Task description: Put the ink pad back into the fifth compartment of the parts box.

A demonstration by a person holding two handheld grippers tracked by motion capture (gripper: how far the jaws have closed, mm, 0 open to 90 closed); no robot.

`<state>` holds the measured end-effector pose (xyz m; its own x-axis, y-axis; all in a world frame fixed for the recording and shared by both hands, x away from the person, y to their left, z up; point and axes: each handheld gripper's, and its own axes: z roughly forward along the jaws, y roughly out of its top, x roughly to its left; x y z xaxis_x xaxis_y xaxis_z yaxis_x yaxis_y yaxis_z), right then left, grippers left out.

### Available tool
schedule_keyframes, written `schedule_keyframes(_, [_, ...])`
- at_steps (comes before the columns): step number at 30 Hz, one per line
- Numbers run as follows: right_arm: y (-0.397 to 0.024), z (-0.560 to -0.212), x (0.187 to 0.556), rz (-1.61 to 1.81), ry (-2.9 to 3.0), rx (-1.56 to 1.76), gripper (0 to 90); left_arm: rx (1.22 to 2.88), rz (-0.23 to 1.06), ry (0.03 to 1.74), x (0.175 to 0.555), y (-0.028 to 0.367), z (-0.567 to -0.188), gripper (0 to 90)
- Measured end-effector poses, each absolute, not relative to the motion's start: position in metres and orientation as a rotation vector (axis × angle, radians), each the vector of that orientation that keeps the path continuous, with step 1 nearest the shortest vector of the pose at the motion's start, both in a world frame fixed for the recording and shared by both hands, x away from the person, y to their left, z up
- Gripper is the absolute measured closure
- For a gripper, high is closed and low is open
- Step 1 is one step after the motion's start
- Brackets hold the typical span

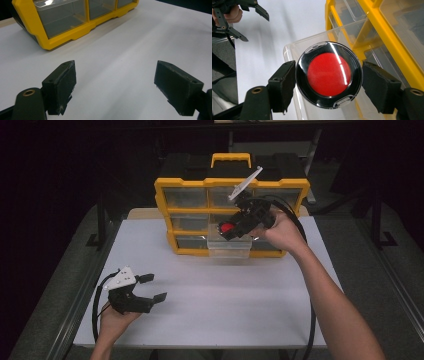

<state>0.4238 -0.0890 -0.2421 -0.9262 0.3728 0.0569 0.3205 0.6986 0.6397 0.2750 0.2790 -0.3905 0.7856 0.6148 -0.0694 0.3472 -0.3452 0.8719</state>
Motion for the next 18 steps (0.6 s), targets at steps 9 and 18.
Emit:
schedule_keyframes(9, [-0.089,-0.249,0.425,1.04,2.827,0.579,28.3,1.974,0.337,0.712,0.275,0.28,-0.39,17.8])
schedule_keyframes(18, [-0.09,-0.253,0.427,1.047,2.84,0.592,28.3,1.965,0.332,0.718,0.275,0.279,-0.39,17.8])
